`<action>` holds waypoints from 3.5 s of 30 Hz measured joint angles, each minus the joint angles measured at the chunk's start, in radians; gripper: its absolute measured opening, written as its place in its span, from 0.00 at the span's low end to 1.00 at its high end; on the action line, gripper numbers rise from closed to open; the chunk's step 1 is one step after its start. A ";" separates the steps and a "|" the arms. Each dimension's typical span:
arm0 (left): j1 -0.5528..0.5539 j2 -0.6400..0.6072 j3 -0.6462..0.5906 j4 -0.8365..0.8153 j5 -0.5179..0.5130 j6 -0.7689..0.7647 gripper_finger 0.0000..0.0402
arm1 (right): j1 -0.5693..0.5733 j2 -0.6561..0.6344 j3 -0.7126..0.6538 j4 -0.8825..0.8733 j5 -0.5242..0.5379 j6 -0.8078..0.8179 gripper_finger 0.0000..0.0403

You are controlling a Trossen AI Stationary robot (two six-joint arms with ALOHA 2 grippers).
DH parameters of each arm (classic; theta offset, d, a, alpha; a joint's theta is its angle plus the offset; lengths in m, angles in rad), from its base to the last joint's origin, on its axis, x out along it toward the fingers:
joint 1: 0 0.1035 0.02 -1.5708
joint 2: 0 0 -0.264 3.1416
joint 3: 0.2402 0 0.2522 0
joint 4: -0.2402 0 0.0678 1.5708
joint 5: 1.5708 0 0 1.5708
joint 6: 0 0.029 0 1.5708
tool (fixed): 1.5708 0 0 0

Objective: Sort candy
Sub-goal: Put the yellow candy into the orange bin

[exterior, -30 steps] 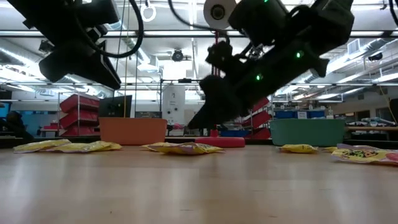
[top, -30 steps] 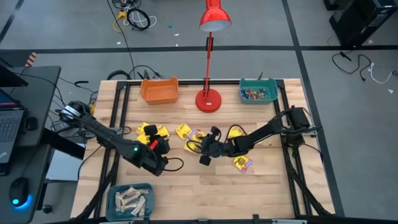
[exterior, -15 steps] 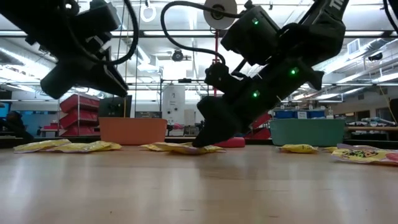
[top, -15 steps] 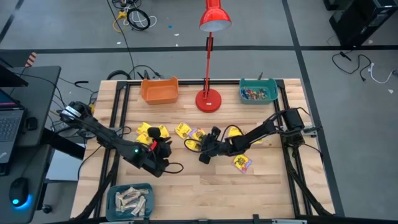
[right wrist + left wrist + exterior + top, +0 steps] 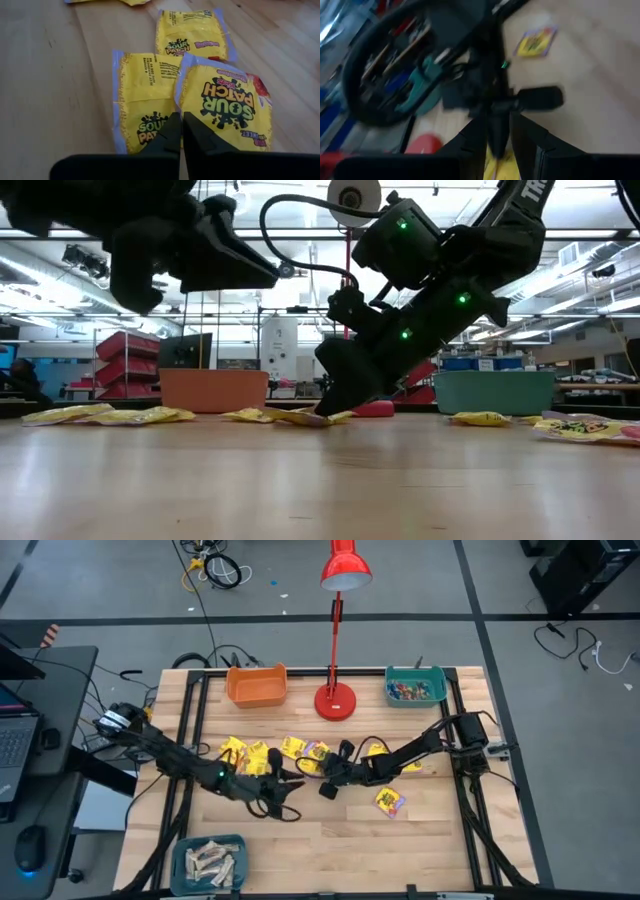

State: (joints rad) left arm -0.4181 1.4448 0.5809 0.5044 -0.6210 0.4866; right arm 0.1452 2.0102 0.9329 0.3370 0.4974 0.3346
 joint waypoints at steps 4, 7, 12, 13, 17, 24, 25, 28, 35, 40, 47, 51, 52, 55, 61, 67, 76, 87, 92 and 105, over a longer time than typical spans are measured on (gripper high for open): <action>0.081 0.000 -0.053 0.082 0.081 0.060 0.22 | -0.004 0.000 0.000 0.001 0.000 0.003 0.02; 0.148 0.000 -0.094 0.141 0.142 0.084 0.22 | -0.006 0.000 -0.001 0.004 -0.001 0.006 0.00; 0.224 0.000 -0.158 0.224 0.248 0.082 0.22 | -0.015 -0.002 0.002 0.036 -0.002 0.024 0.00; 0.237 0.000 -0.166 0.239 0.264 0.084 0.22 | -0.019 -0.002 0.010 0.034 -0.005 0.026 0.00; 0.287 0.000 -0.187 0.267 0.317 0.090 0.22 | -0.039 -0.002 0.058 -0.008 -0.021 0.029 0.00; 0.327 0.000 -0.221 0.320 0.338 0.083 0.22 | -0.055 -0.002 0.191 -0.176 -0.022 0.006 0.00; 0.327 0.000 -0.224 0.321 0.338 0.082 0.22 | -0.056 -0.002 0.210 -0.200 -0.022 0.002 0.00; 0.327 0.000 -0.226 0.322 0.338 0.069 0.22 | -0.064 -0.002 0.271 -0.268 -0.022 -0.010 0.00; 0.327 0.000 -0.226 0.320 0.314 0.019 0.22 | -0.079 -0.015 0.335 -0.328 -0.030 -0.055 0.00; 0.327 0.000 -0.226 0.320 0.298 -0.035 0.22 | -0.103 -0.080 0.335 -0.333 -0.075 -0.087 0.00; 0.321 0.000 -0.226 0.322 0.292 -0.173 0.22 | -0.118 -0.183 0.337 -0.356 -0.184 -0.189 0.00; 0.303 -0.001 -0.226 0.321 0.292 -0.231 0.22 | -0.113 -0.198 0.337 -0.469 -0.262 -0.239 0.00; 0.296 -0.005 -0.226 0.311 0.292 -0.240 0.22 | -0.110 -0.197 0.335 -0.507 -0.275 -0.241 0.00; 0.277 -0.013 -0.226 0.283 0.291 -0.261 0.22 | -0.095 -0.184 0.308 -0.569 -0.283 -0.251 0.00; 0.256 -0.040 -0.226 0.259 0.258 -0.291 0.22 | -0.065 -0.194 0.242 -0.485 -0.235 -0.271 0.00; 0.253 -0.040 -0.226 0.255 0.311 -0.364 0.22 | -0.059 -0.197 0.243 -0.452 -0.228 -0.328 0.00; 0.292 -0.037 -0.226 0.213 0.354 -0.438 0.23 | -0.049 -0.197 0.243 -0.429 -0.226 -0.399 0.00; 0.348 -0.031 -0.226 0.219 0.433 -0.438 0.39 | -0.048 -0.198 0.243 -0.416 -0.226 -0.412 0.00; 0.369 0.000 -0.226 0.253 0.423 -0.439 0.39 | -0.048 -0.198 0.243 -0.398 -0.226 -0.422 0.00; 0.373 0.018 -0.226 0.282 0.433 -0.437 0.35 | -0.049 -0.198 0.243 -0.394 -0.226 -0.443 0.00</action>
State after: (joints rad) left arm -0.0456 1.4624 0.3553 0.7860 -0.1883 0.0498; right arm 0.0963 1.8126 1.1755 -0.0575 0.2718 -0.1079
